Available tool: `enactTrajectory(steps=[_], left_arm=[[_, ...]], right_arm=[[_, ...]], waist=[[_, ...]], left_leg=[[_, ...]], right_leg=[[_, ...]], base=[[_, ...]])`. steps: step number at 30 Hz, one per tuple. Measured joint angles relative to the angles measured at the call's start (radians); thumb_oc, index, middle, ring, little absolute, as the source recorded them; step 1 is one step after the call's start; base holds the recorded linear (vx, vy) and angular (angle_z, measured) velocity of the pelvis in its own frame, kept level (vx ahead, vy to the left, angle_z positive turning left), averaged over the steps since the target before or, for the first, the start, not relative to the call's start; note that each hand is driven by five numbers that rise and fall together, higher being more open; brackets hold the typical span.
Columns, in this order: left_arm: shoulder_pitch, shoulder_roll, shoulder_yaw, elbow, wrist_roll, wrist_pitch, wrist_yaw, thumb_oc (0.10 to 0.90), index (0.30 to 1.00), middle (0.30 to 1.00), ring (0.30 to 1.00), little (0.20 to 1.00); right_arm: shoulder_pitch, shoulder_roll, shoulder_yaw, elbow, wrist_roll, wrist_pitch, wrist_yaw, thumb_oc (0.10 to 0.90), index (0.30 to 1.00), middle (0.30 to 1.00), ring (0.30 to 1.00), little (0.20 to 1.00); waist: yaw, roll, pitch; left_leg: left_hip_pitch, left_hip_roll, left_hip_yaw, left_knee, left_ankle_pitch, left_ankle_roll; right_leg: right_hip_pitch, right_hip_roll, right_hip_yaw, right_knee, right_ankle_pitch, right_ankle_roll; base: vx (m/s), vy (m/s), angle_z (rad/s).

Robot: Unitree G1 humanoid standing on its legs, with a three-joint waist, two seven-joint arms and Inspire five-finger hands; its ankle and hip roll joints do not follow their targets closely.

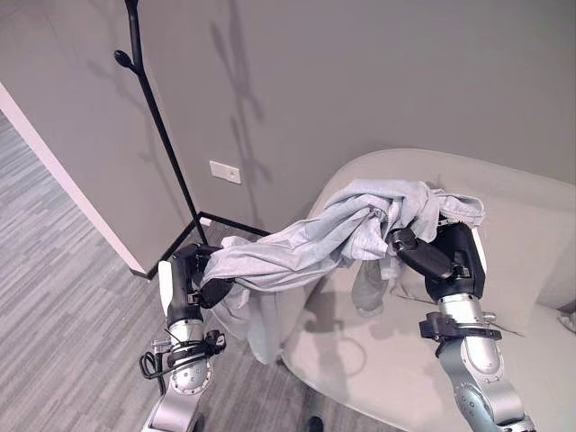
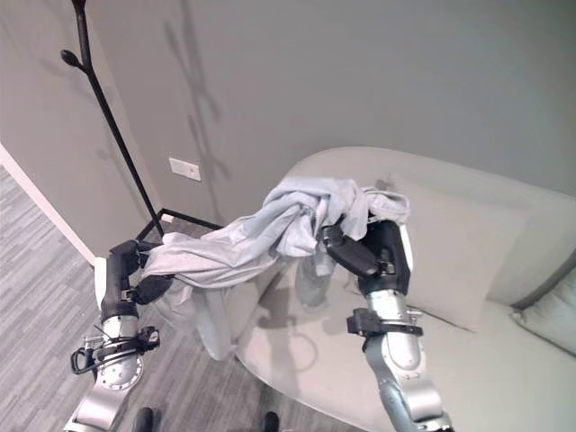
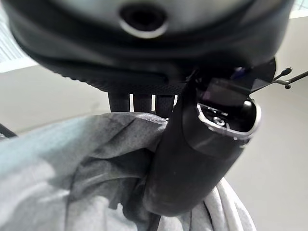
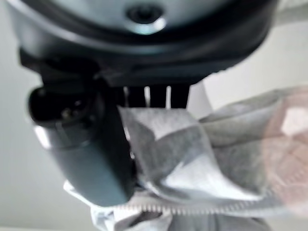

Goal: Hang the clothes on the sofa on the clothes rack.

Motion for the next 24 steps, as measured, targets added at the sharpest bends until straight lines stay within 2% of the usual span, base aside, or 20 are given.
enactTrajectory(steps=[1,2,3,4,5,6,7,8,9,10,11,12,13,14,15,16,18,19,22,24], left_arm=[[-0.005,0.001,-0.027,0.0,0.002,0.0,-0.003,0.4,0.3,0.3,0.3,0.3],[-0.01,0.036,-0.048,0.004,0.002,0.0,-0.01,0.4,0.3,0.3,0.3,0.3],[-0.021,0.085,-0.048,0.003,0.0,0.0,-0.013,0.4,0.3,0.3,0.3,0.3],[-0.038,0.16,-0.049,0.004,0.0,0.003,-0.028,0.4,0.3,0.3,0.3,0.3],[-0.04,0.224,-0.053,0.006,0.01,0.004,-0.041,0.4,0.3,0.3,0.3,0.3],[-0.038,0.275,-0.033,0.0,0.038,0.004,-0.051,0.4,0.3,0.3,0.3,0.3],[-0.031,0.262,-0.001,-0.003,0.036,0.005,-0.047,0.4,0.3,0.3,0.3,0.3],[-0.016,0.247,0.033,-0.016,0.035,0.009,-0.043,0.4,0.3,0.3,0.3,0.3],[0.057,0.211,0.062,-0.085,0.035,0.014,-0.048,0.4,0.3,0.3,0.3,0.3],[0.087,0.193,0.067,-0.128,0.036,0.004,-0.053,0.4,0.3,0.3,0.3,0.3],[0.09,0.166,0.06,-0.128,0.035,0.001,-0.058,0.4,0.3,0.3,0.3,0.3],[0.098,0.145,0.064,-0.114,0.031,0.003,-0.065,0.4,0.3,0.3,0.3,0.3],[0.098,0.149,0.065,-0.09,0.03,0.002,-0.068,0.4,0.3,0.3,0.3,0.3],[0.072,0.206,0.032,-0.076,0.031,0.002,-0.081,0.4,0.3,0.3,0.3,0.3],[0.075,0.189,0.0,-0.076,0.029,0.004,-0.092,0.4,0.3,0.3,0.3,0.3],[0.07,0.174,0.008,0.0,0.026,0.014,-0.094,0.4,0.3,0.3,0.3,0.3],[0.072,0.131,0.007,0.044,0.009,0.044,-0.099,0.4,0.3,0.3,0.3,0.3],[0.084,0.12,0.006,0.037,0.01,0.045,-0.105,0.4,0.3,0.3,0.3,0.3],[0.133,0.082,0.032,-0.047,-0.003,0.043,-0.117,0.4,0.3,0.3,0.3,0.3],[0.128,0.079,0.037,-0.072,-0.009,0.04,-0.118,0.4,0.3,0.3,0.3,0.3]], right_arm=[[0.006,-0.014,-0.009,0.0,-0.003,0.001,0.001,0.4,0.3,0.3,0.3,0.3],[0.025,0.037,-0.016,0.013,-0.015,0.011,0.001,0.4,0.3,0.3,0.3,0.3],[0.05,0.072,-0.013,0.014,-0.034,0.022,0.008,0.4,0.3,0.3,0.3,0.3],[0.063,0.135,-0.014,0.013,-0.042,0.041,0.007,0.4,0.3,0.3,0.3,0.3],[0.064,0.174,-0.004,0.013,-0.045,0.056,0.006,0.4,0.3,0.3,0.3,0.3],[0.051,0.176,0.023,-0.009,-0.068,0.067,0.001,0.4,0.3,0.3,0.3,0.3],[0.025,0.176,0.069,-0.032,-0.091,0.066,0.007,0.4,0.3,0.3,0.3,0.3],[-0.025,0.174,0.122,-0.035,-0.106,0.071,0.008,0.4,0.3,0.3,0.3,0.3],[-0.058,0.174,0.167,-0.042,-0.117,0.073,0.034,0.4,0.3,0.3,0.3,0.3],[-0.049,0.162,0.167,-0.046,-0.119,0.065,0.047,0.4,0.3,0.3,0.3,0.3],[-0.05,0.134,0.168,-0.044,-0.118,0.065,0.048,0.4,0.3,0.3,0.3,0.3],[-0.056,0.117,0.182,-0.027,-0.117,0.065,0.05,0.4,0.3,0.3,0.3,0.3],[-0.07,0.129,0.197,0.006,-0.115,0.062,0.051,0.4,0.3,0.3,0.3,0.3],[-0.079,0.136,0.169,0.03,-0.113,0.051,0.058,0.4,0.3,0.3,0.3,0.3],[-0.096,0.095,0.137,0.036,-0.109,0.051,0.06,0.4,0.3,0.3,0.3,0.3],[-0.095,0.122,0.141,0.073,-0.1,0.06,0.062,0.4,0.3,0.3,0.3,0.3],[-0.07,0.107,0.142,0.064,-0.096,0.064,0.066,0.4,0.3,0.3,0.3,0.3],[-0.049,0.091,0.136,0.063,-0.096,0.064,0.067,0.4,0.3,0.3,0.3,0.3],[-0.029,0.052,0.125,0.067,-0.097,0.069,0.066,0.4,0.3,0.3,0.3,0.3],[-0.03,0.056,0.116,0.067,-0.097,0.069,0.053,0.4,0.3,0.3,0.3,0.3]], waist=[[-0.013,0.02,-0.003],[-0.016,-0.038,-0.006],[-0.012,-0.112,0.0],[0.015,-0.171,0.015],[0.036,-0.192,0.018],[0.072,-0.21,0.021],[0.097,-0.218,0.019],[0.122,-0.217,0.019],[0.115,-0.204,0.023],[0.105,-0.193,0.016],[0.096,-0.185,0.015],[0.109,-0.188,0.017],[0.123,-0.252,0.024],[0.098,-0.311,0.027],[0.078,-0.236,0.013],[0.108,-0.256,0.028],[0.08,-0.207,0.049],[0.069,-0.181,0.047],[0.07,-0.122,0.031],[0.069,-0.1,0.028]], left_leg=[[-0.001,-0.047,0.008,-0.002,-0.003,0.007],[0.008,-0.15,0.022,0.02,-0.007,0.074],[-0.017,-0.236,0.025,0.07,-0.029,0.106],[-0.053,-0.306,0.047,0.174,-0.071,0.159],[-0.055,-0.336,0.078,0.224,-0.102,0.203],[-0.014,-0.389,0.128,0.215,-0.118,0.26],[0.027,-0.427,0.172,0.186,-0.12,0.31],[0.07,-0.452,0.211,0.162,-0.124,0.377],[0.145,-0.466,0.223,0.078,-0.097,0.404],[0.161,-0.459,0.228,0.036,-0.077,0.385],[0.155,-0.457,0.235,0.033,-0.094,0.308],[0.14,-0.454,0.252,0.067,-0.134,0.084],[0.046,-0.471,0.219,0.261,-0.2,0.132],[-0.106,-0.464,0.178,0.54,-0.298,0.348],[-0.102,-0.315,0.122,0.412,-0.275,0.205],[-0.052,-0.411,0.172,0.366,-0.238,0.219],[0.025,-0.458,0.165,0.236,-0.176,0.252],[0.063,-0.474,0.164,0.164,-0.146,0.243],[0.112,-0.5,0.165,0.08,-0.121,0.249],[0.112,-0.503,0.173,0.096,-0.121,0.249]], right_leg=[[0.015,-0.034,-0.007,0.001,0.007,0.038],[0.013,-0.122,0.013,0.029,0.005,0.072],[-0.006,-0.206,0.032,0.072,0.017,0.066],[-0.045,-0.263,0.089,0.148,0.078,0.048],[-0.074,-0.293,0.112,0.22,0.14,0.039],[-0.157,-0.362,0.113,0.351,0.291,0.062],[-0.208,-0.448,0.024,0.416,0.332,0.098],[-0.22,-0.473,-0.135,0.482,0.234,0.11],[-0.212,-0.425,-0.28,0.622,0.041,0.065],[-0.222,-0.258,-0.245,0.641,-0.071,0.065],[-0.229,-0.121,-0.197,0.58,-0.093,0.06],[-0.228,-0.028,-0.177,0.5,-0.093,0.026],[-0.241,-0.013,-0.148,0.421,-0.059,-0.018],[-0.289,-0.089,-0.104,0.398,0.035,-0.045],[-0.337,-0.082,-0.084,0.449,-0.012,0.054],[-0.36,-0.119,-0.024,0.456,-0.068,0.075],[-0.294,-0.07,-0.046,0.367,-0.092,0.032],[-0.262,-0.041,-0.072,0.32,-0.105,-0.005],[-0.138,0.037,-0.07,0.141,-0.06,-0.085],[-0.1,0.047,-0.067,0.07,-0.04,-0.096]], base=[[0.06,0.453,0.18],[0.09,0.536,0.37],[0.08,0.639,0.29],[0.08,0.774,0.24],[0.05,0.737,-0.14],[0.11,0.825,-0.38],[0.1,0.663,-0.77],[0.08,0.493,-0.9],[-0.01,0.205,-0.59],[-0.02,0.105,-0.14],[-0.02,0.084,0.06],[-0.01,0.061,-0.2],[0.01,0.055,0.09],[0.05,0.034,0.29],[0.09,-0.012,0.17],[0.13,-0.043,-0.14],[0.15,-0.059,0.19],[0.13,-0.055,0.37],[0.05,-0.065,0.02],[-0.01,-0.074,-0.05]])
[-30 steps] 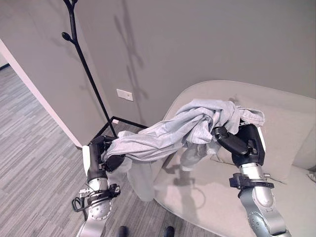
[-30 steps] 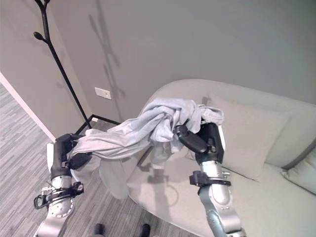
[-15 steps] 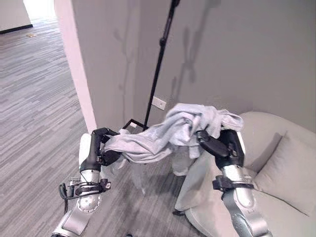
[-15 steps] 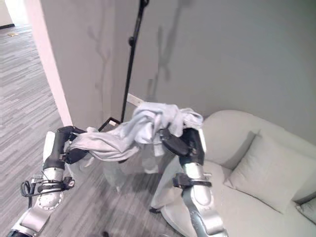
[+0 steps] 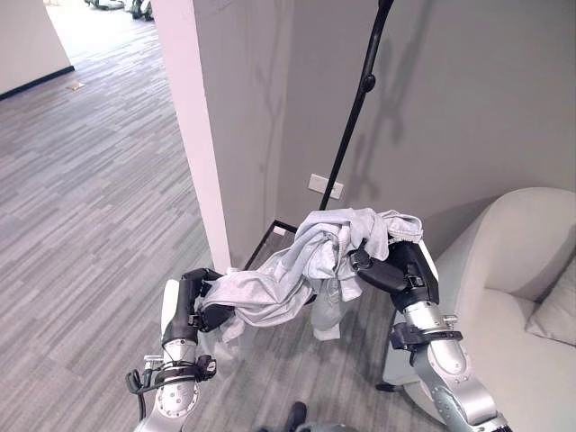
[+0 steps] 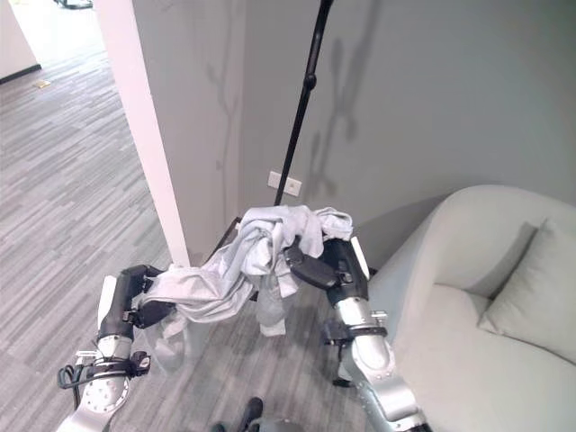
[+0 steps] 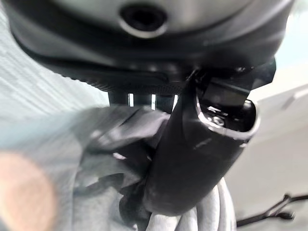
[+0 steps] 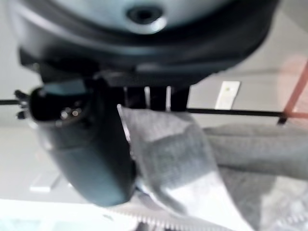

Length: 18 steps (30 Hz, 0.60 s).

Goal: Hang the clothes on the sofa on the clothes rack.

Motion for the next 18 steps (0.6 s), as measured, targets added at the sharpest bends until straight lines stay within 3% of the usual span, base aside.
enactTrajectory(steps=[2,4,5,6,7,8,10,11,12,13,14,15,16,18], left_arm=[[-0.013,0.003,0.001,0.003,0.0,-0.002,0.001,0.4,0.3,0.3,0.3,0.3],[-0.017,0.001,0.002,0.004,0.002,-0.002,0.002,0.4,0.3,0.3,0.3,0.3],[-0.017,0.001,0.004,0.004,0.002,-0.003,0.004,0.4,0.3,0.3,0.3,0.3],[-0.013,0.002,0.005,0.002,0.003,-0.003,0.009,0.4,0.3,0.3,0.3,0.3],[-0.014,0.008,0.009,0.0,0.004,-0.003,0.011,0.4,0.3,0.3,0.3,0.3],[-0.025,0.014,0.018,-0.003,0.024,-0.003,0.019,0.4,0.3,0.3,0.3,0.3],[-0.042,0.022,0.025,-0.002,0.055,-0.003,0.033,0.4,0.3,0.3,0.3,0.3],[-0.068,0.024,0.026,0.0,0.093,-0.002,0.056,0.4,0.3,0.3,0.3,0.3],[-0.11,0.022,0.024,0.008,0.135,-0.003,0.072,0.4,0.3,0.3,0.3,0.3],[-0.148,0.019,0.021,0.028,0.175,-0.003,0.087,0.4,0.3,0.3,0.3,0.3],[-0.185,0.024,0.02,0.053,0.212,-0.002,0.096,0.4,0.3,0.3,0.3,0.3],[-0.224,0.043,0.025,0.066,0.235,-0.001,0.11,0.4,0.3,0.3,0.3,0.3],[-0.259,0.061,0.027,0.068,0.256,0.0,0.127,0.4,0.3,0.3,0.3,0.3],[-0.33,0.105,0.037,0.078,0.306,0.007,0.142,0.4,0.3,0.3,0.3,0.3]], right_arm=[[0.0,0.0,-0.005,0.001,-0.002,0.0,-0.016,0.4,0.3,0.3,0.3,0.3],[-0.002,0.0,-0.024,0.0,-0.007,-0.001,-0.041,0.4,0.3,0.3,0.3,0.3],[-0.001,0.006,-0.037,0.0,-0.009,-0.002,-0.048,0.4,0.3,0.3,0.3,0.3],[0.0,0.009,-0.044,0.0,-0.009,-0.002,-0.057,0.4,0.3,0.3,0.3,0.3],[0.001,0.01,-0.06,-0.001,-0.014,-0.002,-0.065,0.4,0.3,0.3,0.3,0.3],[-0.002,0.01,-0.09,-0.006,-0.028,-0.007,-0.068,0.4,0.3,0.3,0.3,0.3],[-0.014,0.009,-0.12,-0.006,-0.057,-0.01,-0.081,0.4,0.3,0.3,0.3,0.3],[-0.029,0.004,-0.146,-0.005,-0.081,-0.013,-0.103,0.4,0.3,0.3,0.3,0.3],[-0.047,-0.014,-0.173,-0.004,-0.112,-0.014,-0.121,0.4,0.3,0.3,0.3,0.3],[-0.059,-0.043,-0.18,0.002,-0.137,-0.015,-0.142,0.4,0.3,0.3,0.3,0.3],[-0.073,-0.072,-0.18,0.011,-0.163,-0.013,-0.153,0.4,0.3,0.3,0.3,0.3],[-0.076,-0.077,-0.183,0.002,-0.188,-0.014,-0.162,0.4,0.3,0.3,0.3,0.3],[-0.083,-0.084,-0.186,0.0,-0.221,-0.018,-0.174,0.4,0.3,0.3,0.3,0.3],[-0.117,-0.103,-0.186,0.009,-0.282,-0.013,-0.189,0.4,0.3,0.3,0.3,0.3]], waist=[[0.002,-0.012,-0.001],[0.003,-0.012,0.0],[0.008,-0.014,0.001],[0.014,-0.012,0.0],[0.013,-0.01,-0.002],[-0.001,-0.013,-0.004],[-0.006,-0.019,-0.005],[-0.012,-0.019,-0.005],[-0.016,-0.005,-0.013],[-0.042,0.019,-0.022],[-0.04,0.038,-0.03],[-0.048,0.025,-0.034],[-0.066,0.012,-0.033],[-0.066,-0.012,-0.032]], left_leg=[[-0.037,-0.024,0.03,0.109,-0.004,-0.006],[-0.12,-0.03,0.085,0.32,-0.014,-0.019],[-0.164,-0.022,0.105,0.421,-0.022,-0.034],[-0.188,-0.011,0.11,0.466,-0.062,-0.021],[-0.197,0.045,0.108,0.477,-0.093,-0.024],[-0.214,0.123,0.098,0.448,-0.097,-0.035],[-0.222,0.17,0.084,0.362,-0.086,-0.053],[-0.223,0.187,0.044,0.259,-0.072,-0.074],[-0.189,0.175,0.0,0.101,-0.022,-0.081],[-0.169,0.171,-0.019,0.022,0.021,-0.079],[-0.14,0.161,-0.073,-0.028,0.113,-0.059],[-0.127,0.149,-0.061,-0.046,0.134,-0.045],[-0.133,0.136,-0.06,-0.037,0.131,-0.044],[-0.136,0.112,-0.037,-0.033,0.125,-0.05]], right_leg=[[0.042,-0.012,0.025,-0.057,0.049,-0.039],[0.087,-0.04,0.037,-0.102,0.062,-0.049],[0.117,-0.049,0.044,-0.125,0.068,-0.05],[0.137,-0.048,0.053,-0.138,0.069,-0.051],[0.162,-0.04,0.059,-0.15,0.065,-0.049],[0.168,-0.036,0.06,-0.155,0.058,-0.044],[0.157,-0.039,0.071,-0.148,0.06,-0.04],[0.143,-0.047,0.105,-0.144,0.061,-0.022],[0.129,-0.057,0.115,-0.137,0.066,0.017],[0.136,-0.046,0.129,-0.142,0.059,0.034],[0.135,-0.038,0.135,-0.137,0.054,0.052],[0.134,-0.053,0.144,-0.135,0.047,0.084],[0.135,-0.067,0.144,-0.137,0.041,0.094],[0.137,-0.091,0.155,-0.154,0.059,0.104]], base=[[-0.02,-0.066,0.06],[0.05,-0.041,0.02],[0.07,0.009,-0.13],[0.05,0.043,-0.19],[0.04,0.059,-0.16],[0.04,0.072,-0.13],[0.05,0.068,-0.23],[0.11,0.108,-0.62],[0.08,0.075,-0.58],[0.1,0.084,-0.53],[0.03,0.025,-0.37],[0.07,0.042,-0.27],[0.11,0.059,-0.08],[0.18,0.08,-0.12]])
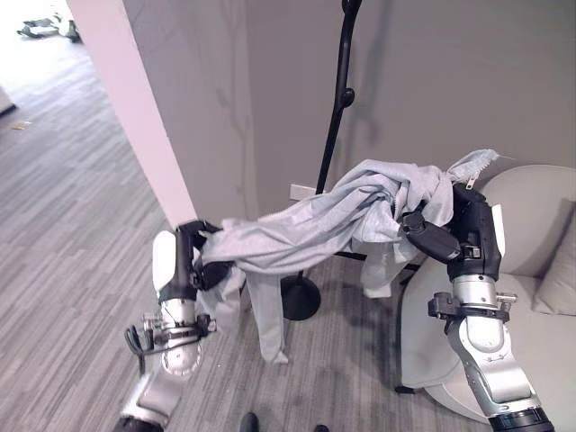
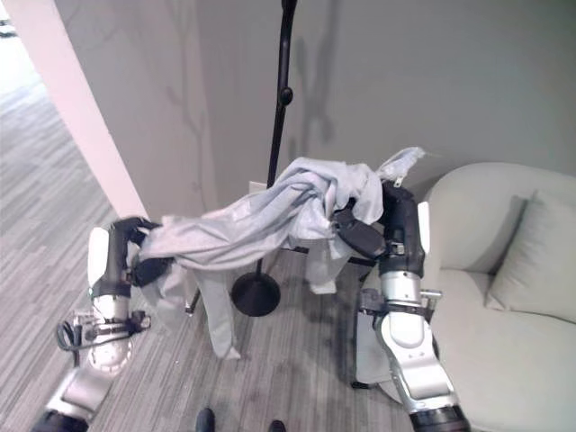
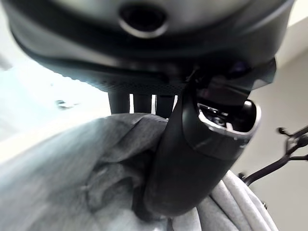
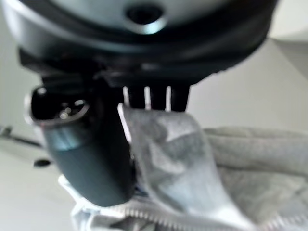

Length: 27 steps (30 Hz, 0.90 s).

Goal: Hang the clothes on the sofa on the clothes rack.

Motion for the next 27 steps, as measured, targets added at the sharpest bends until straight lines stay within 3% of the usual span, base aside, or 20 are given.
enactTrajectory(steps=[3,5,8,11,12,13,14,15,17,18,19,20,23,25,27], left_arm=[[-0.122,0.061,0.032,0.008,0.076,0.027,0.043,0.4,0.3,0.3,0.3,0.3],[-0.236,0.103,0.032,0.027,0.099,0.046,0.084,0.4,0.3,0.3,0.3,0.3],[-0.361,0.151,0.038,0.03,0.112,0.068,0.121,0.4,0.3,0.3,0.3,0.3],[-0.417,0.16,0.029,0.033,0.132,0.079,0.15,0.4,0.3,0.3,0.3,0.3],[-0.441,0.159,-0.007,0.063,0.132,0.084,0.154,0.4,0.3,0.3,0.3,0.3],[-0.442,0.159,-0.018,0.08,0.134,0.085,0.154,0.4,0.3,0.3,0.3,0.3],[-0.444,0.15,-0.021,0.105,0.14,0.087,0.154,0.4,0.3,0.3,0.3,0.3],[-0.445,0.146,-0.024,0.116,0.138,0.092,0.153,0.4,0.3,0.3,0.3,0.3],[-0.447,0.152,-0.014,0.118,0.138,0.093,0.159,0.4,0.3,0.3,0.3,0.3],[-0.456,0.164,-0.012,0.12,0.138,0.093,0.169,0.4,0.3,0.3,0.3,0.3],[-0.468,0.182,-0.012,0.135,0.14,0.089,0.173,0.4,0.3,0.3,0.3,0.3],[-0.473,0.208,-0.012,0.158,0.147,0.088,0.173,0.4,0.3,0.3,0.3,0.3],[-0.519,0.253,-0.036,0.277,0.169,0.087,0.168,0.4,0.3,0.3,0.3,0.3],[-0.511,0.249,-0.047,0.283,0.168,0.085,0.168,0.4,0.3,0.3,0.3,0.3],[-0.544,0.279,-0.048,0.279,0.169,0.082,0.167,0.4,0.3,0.3,0.3,0.3]], right_arm=[[-0.074,-0.049,-0.009,0.046,-0.153,0.011,-0.04,0.4,0.3,0.3,0.3,0.3],[-0.178,-0.08,-0.013,0.111,-0.219,0.03,-0.066,0.4,0.3,0.3,0.3,0.3],[-0.312,-0.084,-0.011,0.157,-0.315,0.059,-0.123,0.4,0.3,0.3,0.3,0.3],[-0.376,-0.072,-0.01,0.161,-0.362,0.091,-0.164,0.4,0.3,0.3,0.3,0.3],[-0.393,-0.074,-0.012,0.167,-0.374,0.097,-0.194,0.4,0.3,0.3,0.3,0.3],[-0.399,-0.071,-0.012,0.179,-0.377,0.096,-0.209,0.4,0.3,0.3,0.3,0.3],[-0.419,-0.064,-0.014,0.206,-0.393,0.097,-0.225,0.4,0.3,0.3,0.3,0.3],[-0.424,-0.065,-0.017,0.22,-0.395,0.101,-0.241,0.4,0.3,0.3,0.3,0.3],[-0.426,-0.067,-0.021,0.224,-0.395,0.105,-0.259,0.4,0.3,0.3,0.3,0.3],[-0.425,-0.085,-0.021,0.227,-0.396,0.106,-0.258,0.4,0.3,0.3,0.3,0.3],[-0.425,-0.11,-0.021,0.23,-0.397,0.108,-0.251,0.4,0.3,0.3,0.3,0.3],[-0.425,-0.126,-0.021,0.228,-0.397,0.108,-0.25,0.4,0.3,0.3,0.3,0.3],[-0.441,-0.147,0.008,0.258,-0.394,0.104,-0.245,0.4,0.3,0.3,0.3,0.3],[-0.443,-0.197,0.039,0.27,-0.39,0.105,-0.228,0.4,0.3,0.3,0.3,0.3],[-0.473,-0.274,0.082,0.312,-0.384,0.1,-0.208,0.4,0.3,0.3,0.3,0.3]], waist=[[0.007,-0.002,0.001],[0.007,-0.005,-0.001],[0.009,-0.004,-0.001],[0.008,-0.001,0.001],[-0.009,0.007,0.006],[-0.018,0.016,0.009],[-0.02,0.029,0.014],[-0.015,0.035,0.011],[-0.017,0.034,0.011],[-0.017,0.034,0.011],[-0.019,0.035,0.011],[-0.023,0.032,0.01],[-0.039,0.005,-0.004],[-0.016,0.074,-0.041],[-0.009,0.097,-0.049]], left_leg=[[0.125,-0.02,0.013,-0.097,0.006,0.013],[0.145,-0.027,0.021,-0.097,-0.014,0.043],[0.144,-0.015,0.071,-0.097,-0.016,0.046],[0.149,0.009,0.127,-0.096,-0.017,0.049],[0.166,0.018,0.137,-0.096,-0.02,0.054],[0.181,0.03,0.139,-0.097,-0.028,0.068],[0.196,0.03,0.142,-0.096,-0.043,0.087],[0.197,0.026,0.151,-0.093,-0.048,0.085],[0.189,0.016,0.141,-0.094,-0.056,0.078],[0.178,0.017,0.132,-0.097,-0.055,0.075],[0.171,0.022,0.127,-0.097,-0.05,0.066],[0.173,0.027,0.123,-0.097,-0.052,0.051],[0.226,0.044,0.082,-0.099,-0.072,-0.016],[0.231,0.123,0.091,-0.102,-0.077,-0.041],[0.224,0.176,0.11,-0.096,-0.061,-0.062]], right_leg=[[0.077,-0.019,0.006,-0.008,-0.019,0.039],[0.089,-0.021,0.011,-0.006,-0.028,0.045],[0.026,-0.014,0.028,0.063,-0.035,0.054],[-0.059,-0.011,-0.052,0.199,-0.049,0.075],[-0.119,-0.031,-0.099,0.349,-0.08,0.12],[-0.124,-0.057,-0.107,0.383,-0.094,0.128],[-0.13,-0.095,-0.17,0.44,-0.15,0.114],[-0.128,-0.165,-0.223,0.436,-0.151,0.107],[-0.128,-0.25,-0.206,0.364,-0.132,0.105],[-0.116,-0.276,-0.15,0.235,-0.096,0.126],[-0.111,-0.275,-0.088,0.099,-0.041,0.147],[-0.105,-0.261,-0.065,0.007,0.014,0.141],[-0.038,-0.197,-0.03,-0.007,0.124,0.134],[-0.028,-0.105,-0.045,-0.008,0.103,0.091],[-0.031,-0.05,-0.056,-0.007,0.089,0.059]], base=[[0.21,0.082,-0.11],[0.08,0.087,-0.08],[0.04,0.071,-0.48],[0.05,0.064,-0.57],[0.09,-0.023,-0.34],[0.11,-0.078,-0.25],[0.06,-0.1,-0.26],[0.13,-0.157,-0.32],[0.2,-0.169,-0.13],[0.2,-0.149,0.09],[0.19,-0.131,0.15],[0.28,-0.202,0.18],[0.18,-0.136,0.46],[0.16,-0.155,0.09],[0.13,-0.164,-0.02]])
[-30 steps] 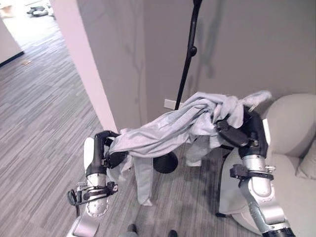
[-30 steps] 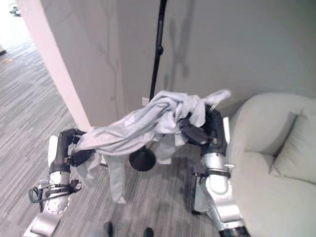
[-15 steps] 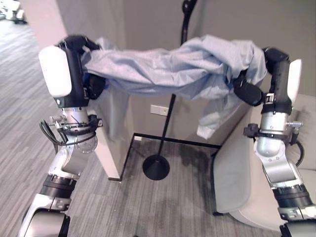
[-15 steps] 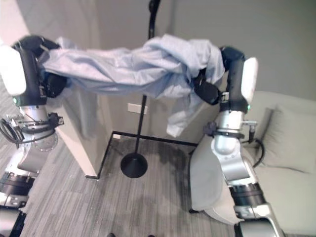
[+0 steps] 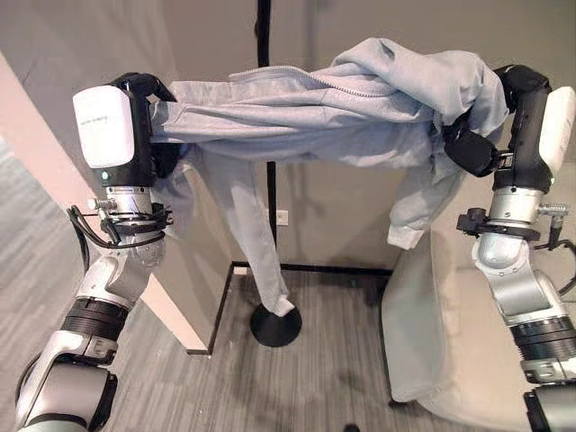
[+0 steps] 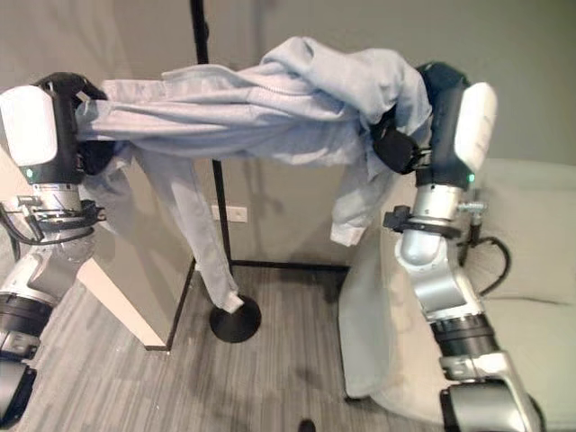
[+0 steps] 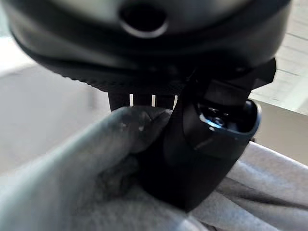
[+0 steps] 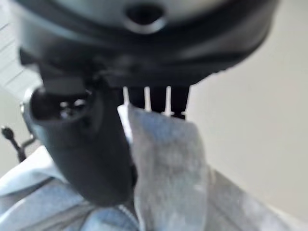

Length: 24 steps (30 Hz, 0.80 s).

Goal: Hang the clothes on the sofa on the clothes rack.

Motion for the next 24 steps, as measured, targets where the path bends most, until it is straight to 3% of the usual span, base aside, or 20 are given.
enactTrajectory(steps=[6,8,11,14,16,18,21,24], left_arm=[[-0.083,0.116,-0.049,0.098,0.006,0.0,-0.001,0.4,0.3,0.3,0.3,0.3],[-0.131,0.202,-0.133,0.182,0.015,-0.002,-0.006,0.4,0.3,0.3,0.3,0.3],[-0.185,0.248,-0.172,0.26,0.017,-0.001,-0.004,0.4,0.3,0.3,0.3,0.3],[-0.343,0.296,-0.323,0.47,0.0,-0.001,-0.021,0.4,0.3,0.3,0.3,0.3],[-0.412,0.273,-0.459,0.608,-0.043,-0.024,-0.065,0.4,0.3,0.3,0.3,0.3],[-0.413,0.207,-0.497,0.629,-0.068,-0.037,-0.091,0.4,0.3,0.3,0.3,0.3],[-0.413,0.1,-0.521,0.654,-0.111,-0.037,-0.136,0.4,0.3,0.3,0.3,0.3],[-0.413,0.047,-0.525,0.661,-0.13,-0.035,-0.163,0.4,0.3,0.3,0.3,0.3]], right_arm=[[-0.073,-0.019,0.044,0.043,0.033,-0.043,0.028,0.4,0.3,0.3,0.3,0.3],[-0.105,-0.018,0.079,0.086,0.035,-0.079,0.037,0.4,0.3,0.3,0.3,0.3],[-0.161,-0.019,0.135,0.122,0.044,-0.104,0.048,0.4,0.3,0.3,0.3,0.3],[-0.318,-0.024,0.273,0.197,0.092,-0.137,0.088,0.4,0.3,0.3,0.3,0.3],[-0.498,-0.022,0.499,0.43,0.152,-0.153,0.135,0.4,0.3,0.3,0.3,0.3],[-0.511,-0.005,0.526,0.542,0.176,-0.16,0.155,0.4,0.3,0.3,0.3,0.3],[-0.525,0.031,0.525,0.658,0.183,-0.139,0.159,0.4,0.3,0.3,0.3,0.3],[-0.526,0.052,0.516,0.679,0.196,-0.118,0.167,0.4,0.3,0.3,0.3,0.3]], waist=[[-0.04,-0.018,-0.008],[-0.041,-0.028,-0.014],[-0.034,-0.035,-0.018],[-0.02,-0.039,-0.021],[-0.003,-0.064,-0.04],[0.015,-0.083,-0.053],[0.014,-0.091,-0.059],[0.011,-0.091,-0.059]], left_leg=[[-0.024,0.018,-0.01,-0.002,0.015,-0.027],[-0.026,0.02,-0.013,-0.002,0.016,-0.027],[-0.033,0.02,-0.023,-0.002,0.015,-0.028],[-0.065,0.018,-0.028,-0.002,0.009,-0.036],[-0.089,0.02,-0.034,-0.002,0.013,-0.048],[-0.105,0.019,-0.041,-0.001,0.016,-0.05],[-0.145,0.02,-0.074,0.001,0.027,-0.051],[-0.188,0.022,-0.082,0.004,0.037,-0.055]], right_leg=[[-0.014,0.024,-0.022,0.0,-0.007,-0.012],[-0.012,0.026,-0.026,0.0,-0.007,-0.012],[-0.012,0.025,-0.034,0.0,-0.007,-0.012],[-0.029,0.019,-0.049,-0.001,-0.008,-0.012],[-0.05,0.019,-0.053,-0.001,-0.004,-0.017],[-0.061,0.017,-0.058,-0.001,-0.001,-0.017],[-0.079,0.016,-0.089,-0.001,0.0,-0.018],[-0.114,0.017,-0.099,0.0,0.004,-0.024]], base=[[0.12,-0.084,0.02],[0.1,-0.03,0.14],[0.06,-0.014,0.14],[0.08,0.011,0.23],[0.07,-0.008,0.07],[0.04,-0.038,0.12],[0.0,-0.046,0.27],[-0.01,-0.043,0.1]])
